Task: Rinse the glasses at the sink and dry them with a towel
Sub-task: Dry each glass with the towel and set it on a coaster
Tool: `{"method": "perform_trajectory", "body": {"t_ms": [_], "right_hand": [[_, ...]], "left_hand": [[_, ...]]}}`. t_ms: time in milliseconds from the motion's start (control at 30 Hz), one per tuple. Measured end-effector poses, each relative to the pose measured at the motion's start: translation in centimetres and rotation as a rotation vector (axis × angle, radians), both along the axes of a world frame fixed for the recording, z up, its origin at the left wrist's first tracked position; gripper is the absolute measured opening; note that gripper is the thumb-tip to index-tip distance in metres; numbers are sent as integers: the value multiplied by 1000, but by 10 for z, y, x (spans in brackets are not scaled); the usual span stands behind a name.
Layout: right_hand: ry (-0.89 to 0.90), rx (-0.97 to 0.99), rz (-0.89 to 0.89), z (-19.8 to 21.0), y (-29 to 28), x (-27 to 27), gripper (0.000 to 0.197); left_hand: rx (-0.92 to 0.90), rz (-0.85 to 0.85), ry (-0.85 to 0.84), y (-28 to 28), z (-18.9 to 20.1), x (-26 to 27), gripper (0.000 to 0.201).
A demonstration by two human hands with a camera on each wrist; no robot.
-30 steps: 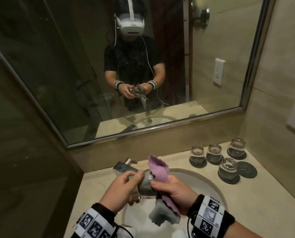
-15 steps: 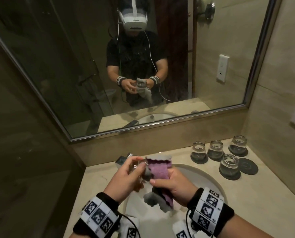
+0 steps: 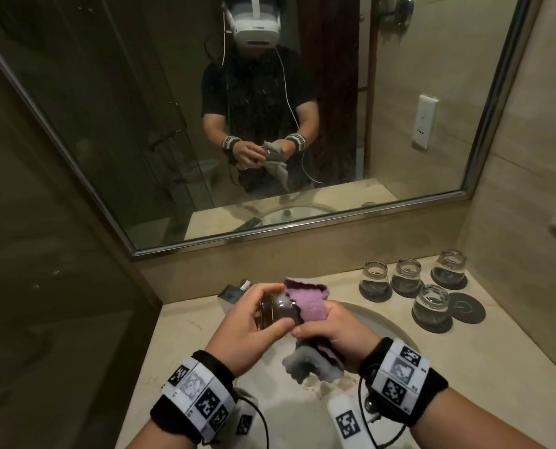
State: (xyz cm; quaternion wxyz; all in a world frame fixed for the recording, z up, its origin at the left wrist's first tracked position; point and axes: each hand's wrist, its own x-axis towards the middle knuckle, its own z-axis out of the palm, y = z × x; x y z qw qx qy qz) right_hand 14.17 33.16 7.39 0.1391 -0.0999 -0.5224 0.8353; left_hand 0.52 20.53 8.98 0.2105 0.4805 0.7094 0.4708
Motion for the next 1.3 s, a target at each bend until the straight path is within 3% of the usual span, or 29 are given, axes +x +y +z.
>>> {"method": "perform_trajectory", "body": {"t_ms": [133,233,267,333,400,500,600,633,667,767,833,933,1000,1100,1133,1167,1233,1300], "right_hand": [[-7,40,-58,0,4,0,38],[-20,39,-68,-2,-1,0,30],[-15,38,-58,-1,-3,0,28],[1,37,-24,3,-2,2,29],[-9,-12,24,7,-1,5,34],[-24,90,-43,4,6,5,33],[-65,259,-119,1,3,1,13],[-64,284,-121,-1,0,0,12],[-59,300,-114,-2,-2,1,14],[-47,307,-69,-4,-2,0,23],[-52,300,-24,-1,2,1,29],[-78,318,-52,7,9,2,14],[-98,293,-105,8,10,4,13],[-111,294,-140,3,8,6,7],[-126,289,-120,2,7,6,10],[-131,294,-83,2,6,6,17],[-123,229,-13,2,7,7,27],[-99,38,-33,2,11,9,29]], "left_hand": [[-92,67,-324,0,0,1,79],[-81,105,-692,6,0,4,66],[-50,98,-680,7,0,4,56],[-14,26,-433,3,-1,6,35],[13,-56,-245,-1,-2,8,38],[32,-61,-290,3,-7,6,46],[-60,81,-687,11,-7,3,61],[-54,104,-733,13,-9,1,60],[-42,110,-672,13,-10,2,55],[38,60,-278,9,-15,2,38],[88,44,-220,6,-17,4,44],[116,57,-239,10,-17,11,49],[62,89,-372,12,-20,12,50],[-28,84,-879,13,-22,10,65],[-4,82,-933,13,-23,8,61],[24,66,-880,12,-23,8,52],[79,19,-571,8,-20,10,32],[120,-53,-284,6,-22,11,39]]}}
